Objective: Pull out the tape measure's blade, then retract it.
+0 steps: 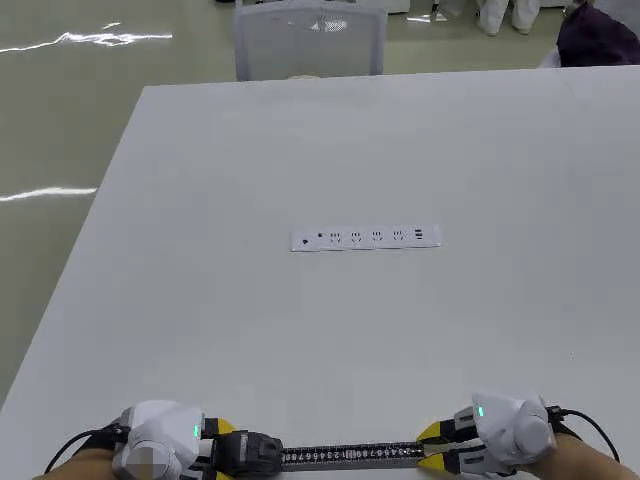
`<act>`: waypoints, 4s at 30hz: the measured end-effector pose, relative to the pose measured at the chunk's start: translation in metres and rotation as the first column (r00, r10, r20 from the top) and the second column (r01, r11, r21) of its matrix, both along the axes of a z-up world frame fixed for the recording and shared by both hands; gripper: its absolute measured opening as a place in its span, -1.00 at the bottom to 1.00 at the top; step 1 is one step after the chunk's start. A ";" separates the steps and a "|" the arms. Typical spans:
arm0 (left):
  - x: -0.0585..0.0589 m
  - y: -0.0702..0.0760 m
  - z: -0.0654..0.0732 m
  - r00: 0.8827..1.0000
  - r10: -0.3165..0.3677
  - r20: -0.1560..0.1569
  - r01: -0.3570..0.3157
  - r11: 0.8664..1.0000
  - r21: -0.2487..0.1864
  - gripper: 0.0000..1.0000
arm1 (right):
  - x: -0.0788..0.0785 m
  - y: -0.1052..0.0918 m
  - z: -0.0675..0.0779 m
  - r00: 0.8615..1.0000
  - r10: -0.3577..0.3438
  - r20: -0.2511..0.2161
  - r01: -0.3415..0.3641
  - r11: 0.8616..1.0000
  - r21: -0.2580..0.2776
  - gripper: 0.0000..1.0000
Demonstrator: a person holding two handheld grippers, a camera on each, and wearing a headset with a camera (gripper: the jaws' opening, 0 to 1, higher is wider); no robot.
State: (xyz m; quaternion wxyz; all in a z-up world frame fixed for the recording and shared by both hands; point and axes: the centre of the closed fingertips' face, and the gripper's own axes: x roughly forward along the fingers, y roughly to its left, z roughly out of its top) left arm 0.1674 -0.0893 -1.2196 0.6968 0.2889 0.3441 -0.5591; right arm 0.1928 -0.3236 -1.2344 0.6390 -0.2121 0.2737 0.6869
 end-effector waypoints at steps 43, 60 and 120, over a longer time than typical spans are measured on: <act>0.000 0.000 -0.001 1.000 0.002 -0.004 -0.002 1.000 0.003 -0.43 | 0.007 -0.030 0.000 0.999 -0.040 0.003 0.040 0.999 -0.029 -0.79; 0.000 -0.001 -0.001 1.000 -0.002 -0.004 0.002 1.000 0.002 -0.42 | 0.010 -0.035 -0.003 0.999 -0.044 0.019 0.045 0.997 -0.057 -0.77; 0.003 0.010 0.037 0.969 0.248 -0.006 -0.246 0.960 -0.134 0.06 | 0.003 -0.029 0.029 0.970 -0.232 0.071 0.239 0.965 -0.105 -0.12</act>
